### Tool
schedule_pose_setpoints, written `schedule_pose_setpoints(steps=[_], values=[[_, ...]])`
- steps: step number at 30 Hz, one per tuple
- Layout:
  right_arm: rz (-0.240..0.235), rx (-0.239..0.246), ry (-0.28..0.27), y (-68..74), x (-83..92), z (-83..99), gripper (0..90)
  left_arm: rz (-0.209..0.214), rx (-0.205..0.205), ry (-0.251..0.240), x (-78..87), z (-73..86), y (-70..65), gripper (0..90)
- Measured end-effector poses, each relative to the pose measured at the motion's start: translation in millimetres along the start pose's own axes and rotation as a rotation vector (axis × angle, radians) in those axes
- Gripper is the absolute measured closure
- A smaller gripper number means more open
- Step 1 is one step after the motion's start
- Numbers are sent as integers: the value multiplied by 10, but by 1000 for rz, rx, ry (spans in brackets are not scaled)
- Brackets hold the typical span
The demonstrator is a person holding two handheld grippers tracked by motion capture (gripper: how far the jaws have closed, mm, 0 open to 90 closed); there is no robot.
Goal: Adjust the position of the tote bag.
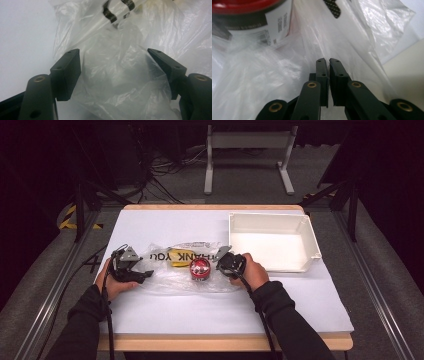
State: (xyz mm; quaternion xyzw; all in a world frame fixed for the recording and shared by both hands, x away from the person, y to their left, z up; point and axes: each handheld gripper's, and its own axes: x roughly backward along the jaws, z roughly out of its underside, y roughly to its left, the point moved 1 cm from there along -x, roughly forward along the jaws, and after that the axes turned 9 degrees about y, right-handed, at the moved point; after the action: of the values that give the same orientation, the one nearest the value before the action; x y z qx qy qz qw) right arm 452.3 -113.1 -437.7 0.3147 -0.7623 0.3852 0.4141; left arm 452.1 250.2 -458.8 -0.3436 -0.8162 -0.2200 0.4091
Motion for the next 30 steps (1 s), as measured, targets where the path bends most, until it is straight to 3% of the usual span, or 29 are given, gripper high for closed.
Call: schedule_pose_setpoints(steps=[4,8,10,12,18,22,26,28,30], values=[[3,-1,-1,4,15,20,837,-21,-19,1,38,-23,-42,267],[-4,12,-24,28,77,8,718,-5,-9,-112,199,-86,-85,200],[-15,9,-56,24,133,1,657,-14,-17,-157,291,-119,-122,169],[-23,-5,-93,7,221,-16,606,2,-33,-197,390,-159,-174,137],[-50,3,-168,21,462,-54,513,8,-50,-249,544,-202,-277,102],[-84,16,-200,60,557,-49,475,16,-102,-248,613,-194,-386,142],[-111,43,-201,169,592,-36,429,61,-181,-211,622,-154,-575,232],[-136,64,-194,257,556,-29,413,58,-201,-159,552,-136,-678,265],[-140,89,-150,319,479,-16,380,29,-229,-84,450,-119,-745,276]])
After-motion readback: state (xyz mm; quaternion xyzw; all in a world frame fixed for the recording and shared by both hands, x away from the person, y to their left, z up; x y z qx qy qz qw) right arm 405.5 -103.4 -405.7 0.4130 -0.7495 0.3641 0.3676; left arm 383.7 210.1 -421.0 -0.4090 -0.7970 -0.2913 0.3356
